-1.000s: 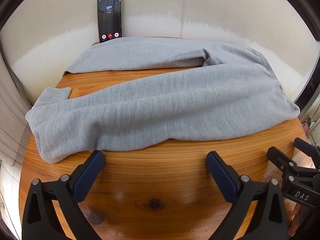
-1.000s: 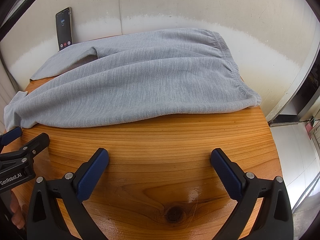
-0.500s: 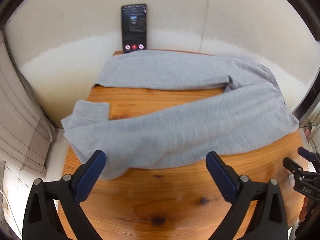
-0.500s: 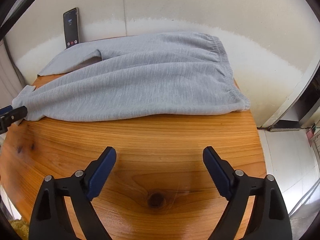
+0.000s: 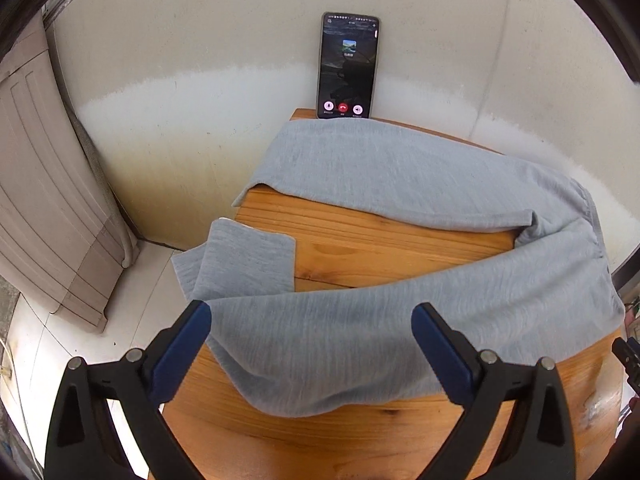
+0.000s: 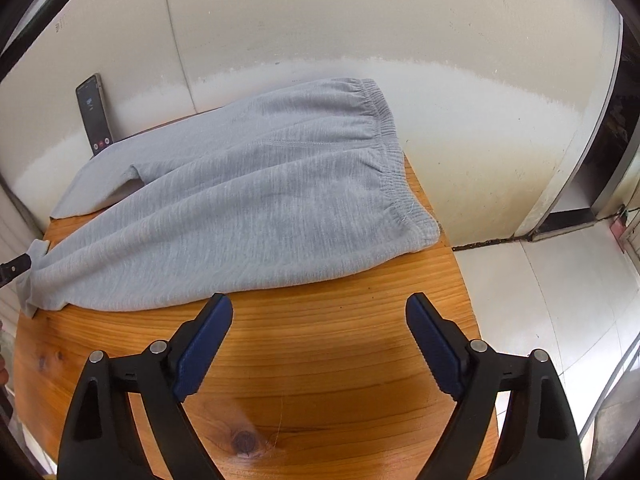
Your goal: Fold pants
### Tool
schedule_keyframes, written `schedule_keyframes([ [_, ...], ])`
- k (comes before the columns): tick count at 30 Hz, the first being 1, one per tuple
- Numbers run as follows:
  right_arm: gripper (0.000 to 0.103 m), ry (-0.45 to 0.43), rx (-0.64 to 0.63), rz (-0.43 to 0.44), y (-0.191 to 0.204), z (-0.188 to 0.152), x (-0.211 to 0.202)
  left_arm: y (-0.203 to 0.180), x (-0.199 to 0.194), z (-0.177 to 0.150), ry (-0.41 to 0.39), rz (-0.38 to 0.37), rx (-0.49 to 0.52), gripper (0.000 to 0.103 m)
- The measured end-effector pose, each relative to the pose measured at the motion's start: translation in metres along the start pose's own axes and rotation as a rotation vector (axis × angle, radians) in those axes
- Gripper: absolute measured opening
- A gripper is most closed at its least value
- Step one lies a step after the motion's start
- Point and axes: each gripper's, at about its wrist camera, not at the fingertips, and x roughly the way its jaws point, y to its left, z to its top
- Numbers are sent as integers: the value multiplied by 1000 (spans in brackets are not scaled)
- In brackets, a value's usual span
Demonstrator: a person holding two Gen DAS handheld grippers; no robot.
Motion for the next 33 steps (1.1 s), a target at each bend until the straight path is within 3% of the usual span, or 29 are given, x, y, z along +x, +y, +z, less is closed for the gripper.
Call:
schedule_keyframes([
  [7, 90, 1, -13, -16, 4, 21, 20, -8, 30, 4, 51, 29, 9, 102],
  [11, 90, 49, -24, -34, 8, 26, 41, -14, 43, -3, 88, 49, 31, 102],
  [17, 90, 64, -64, -52, 14, 22, 50, -17, 39, -11, 46, 68, 53, 101],
  [19, 85, 73, -78, -46, 14, 23, 49, -20, 35, -12, 38, 64, 55, 95],
  [20, 81, 72, -87, -39, 14, 22, 47, -23, 32, -13, 31, 63, 65, 87],
  [23, 42, 63, -139, -11, 19, 17, 37, -33, 24, -15, 21, 44, 98, 54],
  [24, 21, 64, -153, -5, 22, 16, 35, -34, 21, -16, 21, 54, 101, 41],
  [25, 13, 69, -161, -4, 23, 15, 34, -35, 19, -16, 21, 70, 103, 33],
  [26, 12, 72, -164, -4, 22, 14, 33, -33, 17, -17, 24, 78, 102, 22],
  [27, 11, 74, -166, -4, 21, 13, 32, -30, 15, -17, 30, 72, 94, 18],
  [33, 11, 109, -205, -12, 12, 1, 20, -15, -1, -28, 93, -5, 36, 16],
])
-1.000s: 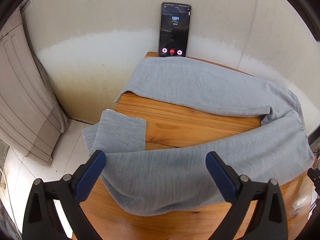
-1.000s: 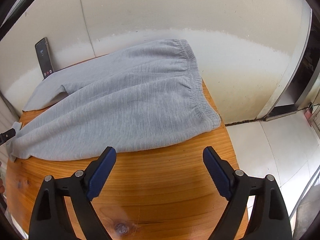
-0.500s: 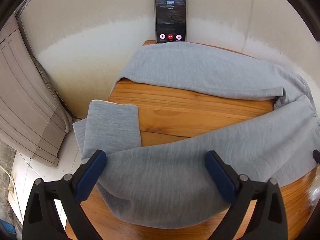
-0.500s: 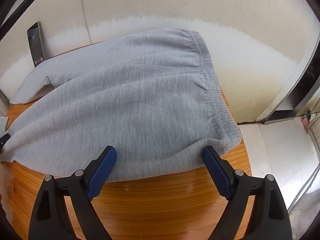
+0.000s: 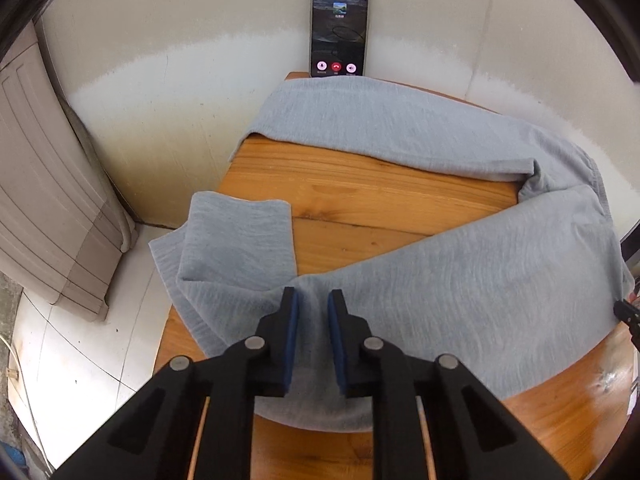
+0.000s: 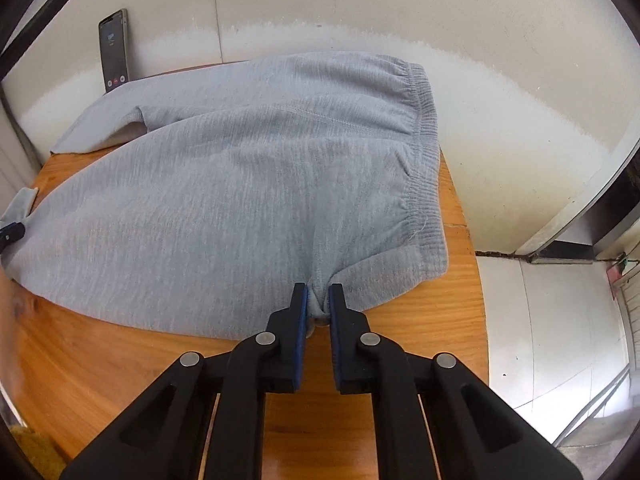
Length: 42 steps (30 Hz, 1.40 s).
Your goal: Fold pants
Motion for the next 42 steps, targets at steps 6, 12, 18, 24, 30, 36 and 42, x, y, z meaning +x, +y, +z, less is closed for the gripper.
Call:
schedule_keyframes([
  [6, 10, 40, -36, -16, -1, -27, -18, 17, -20, -22, 31, -91, -88, 16],
  [12, 11, 73, -70, -24, 3, -42, -29, 41, -35, -32, 42, -122, -180, 19],
  [18, 17, 39, -66, -1, 4, -35, -42, 47, -38, -25, 35, -89, -192, 46],
  [24, 30, 32, -73, 29, 10, -31, -40, 23, -24, -2, 33, 59, -62, 63],
  [30, 30, 14, -93, 22, 9, -30, -43, 38, -14, 2, 49, 165, -73, 64],
  [36, 33, 37, -83, 19, 1, -28, -29, 69, 0, 0, 73, 96, -149, 54],
  [42, 33, 67, -76, 16, 2, -29, -20, 84, -21, -4, 11, 96, -199, 10],
])
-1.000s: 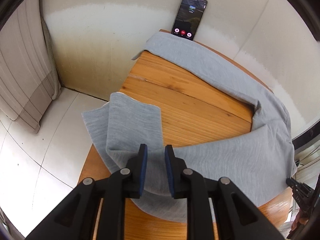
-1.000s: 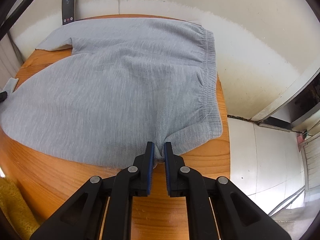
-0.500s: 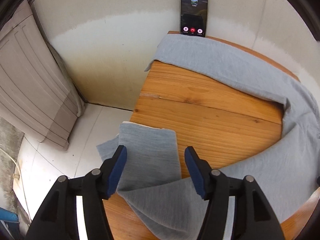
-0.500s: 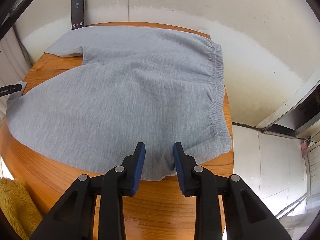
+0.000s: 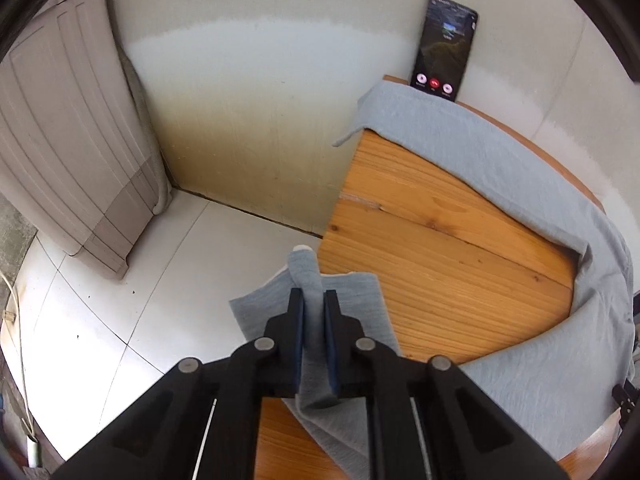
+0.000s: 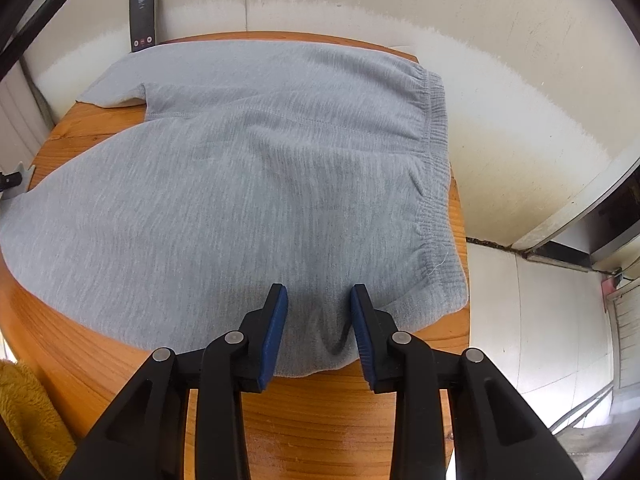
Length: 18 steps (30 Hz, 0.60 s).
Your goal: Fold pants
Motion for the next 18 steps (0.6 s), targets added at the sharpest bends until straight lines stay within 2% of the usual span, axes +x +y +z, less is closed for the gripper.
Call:
schedule_keyframes([
  [5, 34, 12, -5, 7, 0, -5, -4, 40, -27, 1, -61, 114, -125, 10],
  [7, 33, 16, -4, 19, 1, -6, -4, 50, -31, 1, -64, 121, -143, 15],
  [10, 34, 18, -6, 15, 0, -6, -4, 52, -34, -1, -70, 163, -110, 28],
  [11, 34, 19, -9, 12, 0, -6, -4, 51, -35, -1, -76, 173, -98, 37],
  [12, 34, 22, -11, 10, 0, -7, -4, 49, -36, -2, -79, 171, -90, 46],
  [13, 34, 26, -14, 9, 0, -7, -4, 46, -37, -2, -81, 159, -87, 49],
  [18, 34, 74, -16, 54, -7, -12, -6, 28, -42, -1, -87, 99, -48, 51],
])
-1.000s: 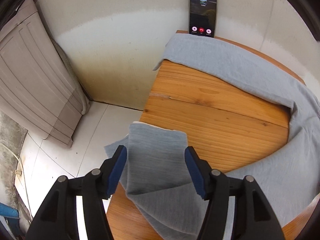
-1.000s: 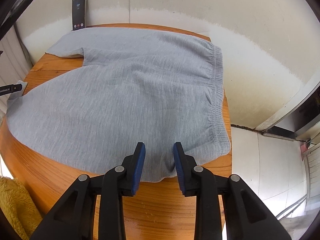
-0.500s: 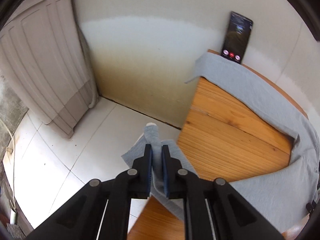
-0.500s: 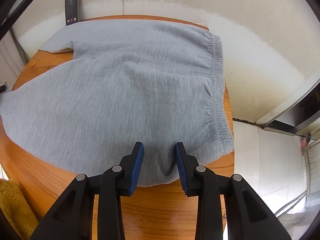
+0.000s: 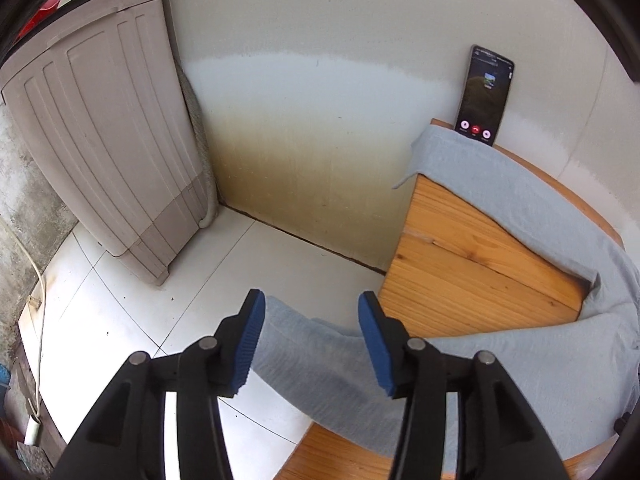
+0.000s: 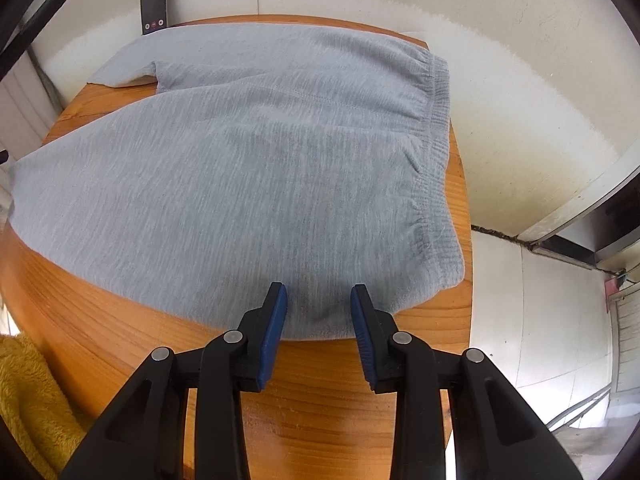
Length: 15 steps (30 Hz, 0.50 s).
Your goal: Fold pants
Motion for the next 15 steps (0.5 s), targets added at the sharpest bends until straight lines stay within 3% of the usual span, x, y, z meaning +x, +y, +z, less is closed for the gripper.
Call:
schedule_keyframes([
  [2, 34, 25, 11, 19, -9, -6, -2, -7, -3, 0, -1, -30, 15, 53],
  [9, 42, 96, 55, -44, -41, -23, -7, -43, -3, -8, 37, -149, 85, 56],
  [11, 41, 65, 77, -90, -49, -24, -14, -54, 0, -11, 56, -169, 105, 56],
  [15, 42, -40, 165, -8, -63, -21, -34, -74, 0, -19, 87, -207, 146, 56],
])
